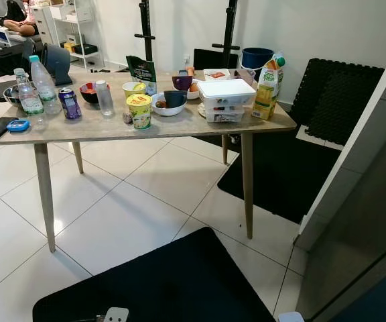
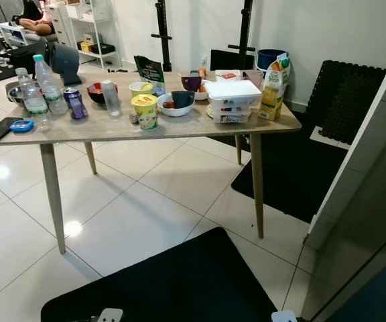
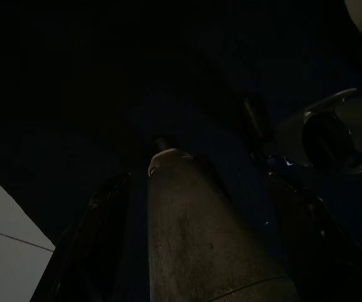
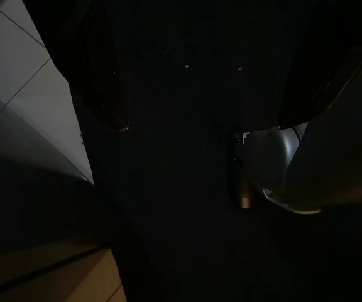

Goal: Restocking fridge

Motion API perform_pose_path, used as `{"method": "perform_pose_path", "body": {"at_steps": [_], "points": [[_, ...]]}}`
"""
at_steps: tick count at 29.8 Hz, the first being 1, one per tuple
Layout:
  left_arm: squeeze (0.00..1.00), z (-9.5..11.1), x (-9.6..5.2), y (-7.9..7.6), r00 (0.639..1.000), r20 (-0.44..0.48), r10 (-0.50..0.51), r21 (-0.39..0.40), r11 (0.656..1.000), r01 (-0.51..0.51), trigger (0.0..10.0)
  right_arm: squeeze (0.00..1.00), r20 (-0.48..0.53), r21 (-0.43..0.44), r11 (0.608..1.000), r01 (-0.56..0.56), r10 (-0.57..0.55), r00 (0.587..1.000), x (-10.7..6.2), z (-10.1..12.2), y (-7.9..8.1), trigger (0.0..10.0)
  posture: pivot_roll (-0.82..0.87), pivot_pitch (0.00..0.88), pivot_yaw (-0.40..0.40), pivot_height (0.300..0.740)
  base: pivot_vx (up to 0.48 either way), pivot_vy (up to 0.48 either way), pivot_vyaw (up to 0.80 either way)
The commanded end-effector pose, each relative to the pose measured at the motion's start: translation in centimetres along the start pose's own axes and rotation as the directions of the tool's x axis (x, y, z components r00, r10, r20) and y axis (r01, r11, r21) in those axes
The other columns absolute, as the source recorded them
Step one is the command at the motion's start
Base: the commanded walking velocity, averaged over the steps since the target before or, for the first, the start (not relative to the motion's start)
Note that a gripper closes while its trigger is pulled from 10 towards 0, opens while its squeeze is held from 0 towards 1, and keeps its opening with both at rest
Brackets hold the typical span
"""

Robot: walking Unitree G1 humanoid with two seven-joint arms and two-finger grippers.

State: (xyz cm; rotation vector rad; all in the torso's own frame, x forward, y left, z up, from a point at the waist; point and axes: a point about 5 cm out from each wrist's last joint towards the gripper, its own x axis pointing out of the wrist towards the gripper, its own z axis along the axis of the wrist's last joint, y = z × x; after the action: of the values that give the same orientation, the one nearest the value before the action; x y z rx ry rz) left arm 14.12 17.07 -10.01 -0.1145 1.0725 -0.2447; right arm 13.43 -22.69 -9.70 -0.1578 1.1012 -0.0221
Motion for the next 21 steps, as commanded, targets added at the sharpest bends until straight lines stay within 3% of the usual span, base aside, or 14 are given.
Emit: {"method": "perform_pose_path", "body": {"at_steps": [1,9,21], "points": [[0.00,-0.52,-0.10,0.08,1.000,-0.025,0.001,0.010,1.000,-0.001,10.0,0.00,-0.006,0.017,1.000,0.001,-0.001,1.000,0.01,-0.04,0.04,10.0,-0.07,0.010,0.012,0.740,0.000,0.000,0.00],[0.00,-0.53,-0.08,0.04,1.000,-0.025,-0.001,0.008,1.000,0.001,10.0,0.00,-0.005,0.016,1.000,-0.002,0.002,1.000,0.02,0.00,0.09,10.0,-0.07,0.008,0.012,0.740,0.060,0.000,0.00],[0.00,-0.41,-0.10,0.11,1.000,-0.022,-0.003,0.010,1.000,0.003,10.0,0.00,0.001,0.020,1.000,-0.010,0.010,1.000,0.08,0.21,0.38,10.0,-0.07,0.007,0.016,0.740,0.243,0.000,0.00]]}}
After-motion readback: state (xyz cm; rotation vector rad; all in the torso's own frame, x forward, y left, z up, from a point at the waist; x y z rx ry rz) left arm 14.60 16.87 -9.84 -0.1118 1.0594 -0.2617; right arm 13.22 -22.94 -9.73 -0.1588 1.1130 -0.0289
